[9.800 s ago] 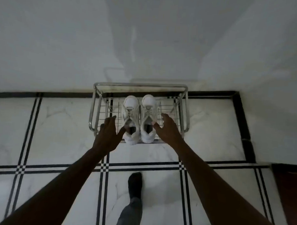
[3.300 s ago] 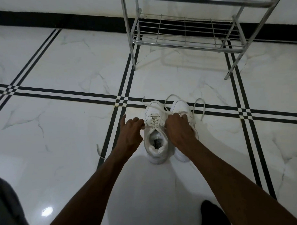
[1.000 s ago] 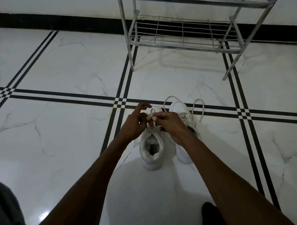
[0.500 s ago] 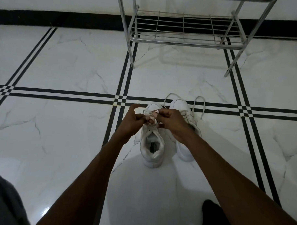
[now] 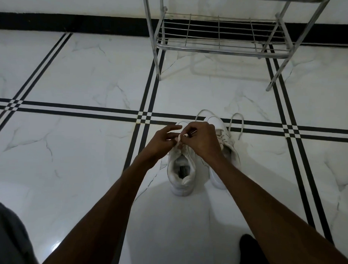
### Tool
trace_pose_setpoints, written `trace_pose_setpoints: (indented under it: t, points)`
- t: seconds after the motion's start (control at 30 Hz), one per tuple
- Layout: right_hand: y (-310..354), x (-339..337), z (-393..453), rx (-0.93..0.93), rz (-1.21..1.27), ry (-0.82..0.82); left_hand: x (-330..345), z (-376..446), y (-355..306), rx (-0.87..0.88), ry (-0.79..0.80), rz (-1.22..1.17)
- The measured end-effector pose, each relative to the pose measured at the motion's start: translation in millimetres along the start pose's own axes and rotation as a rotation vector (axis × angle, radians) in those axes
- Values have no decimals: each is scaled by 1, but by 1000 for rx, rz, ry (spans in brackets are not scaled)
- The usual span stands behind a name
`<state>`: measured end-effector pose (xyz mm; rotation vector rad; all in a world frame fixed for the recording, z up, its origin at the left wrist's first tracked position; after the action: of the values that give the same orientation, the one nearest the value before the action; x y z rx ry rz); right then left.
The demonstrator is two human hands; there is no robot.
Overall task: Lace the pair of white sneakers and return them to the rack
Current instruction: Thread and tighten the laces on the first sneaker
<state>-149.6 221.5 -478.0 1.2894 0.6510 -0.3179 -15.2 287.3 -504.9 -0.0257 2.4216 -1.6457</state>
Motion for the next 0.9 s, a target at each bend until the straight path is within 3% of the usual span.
trace_pose_setpoints:
  t: [0.17, 0.3, 0.53, 0.7, 0.83, 0.9]
  points:
    - [-15, -6, -1, 155, 129, 58, -11, 3, -4, 102, -141, 330]
    - [-34, -29, -3, 257, 30, 115, -36, -5, -1, 98, -356, 605]
    - [-42, -33, -12, 160, -367, 154, -63, -23, 29, -1, -425, 508]
    - [-49, -38, -19, 197, -528, 119, -61, -28, 28, 20, -498, 618]
    - [-58, -20, -21, 130, -819, 343, -62, -30, 33, -22, -537, 646]
    - [-54, -19, -17, 66, -839, 308, -61, -31, 36, -55, -527, 627]
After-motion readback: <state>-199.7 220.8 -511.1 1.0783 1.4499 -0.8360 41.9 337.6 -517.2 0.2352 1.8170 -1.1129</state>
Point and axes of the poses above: each hand's wrist, its own z-axis towards the middle knuckle, its own x-axis out of the palm, y = z × x, the point moved 7 cm from there along z, towards the middle knuckle, and after that the axes turned 7 degrees about -y, right-handed, at the moved point
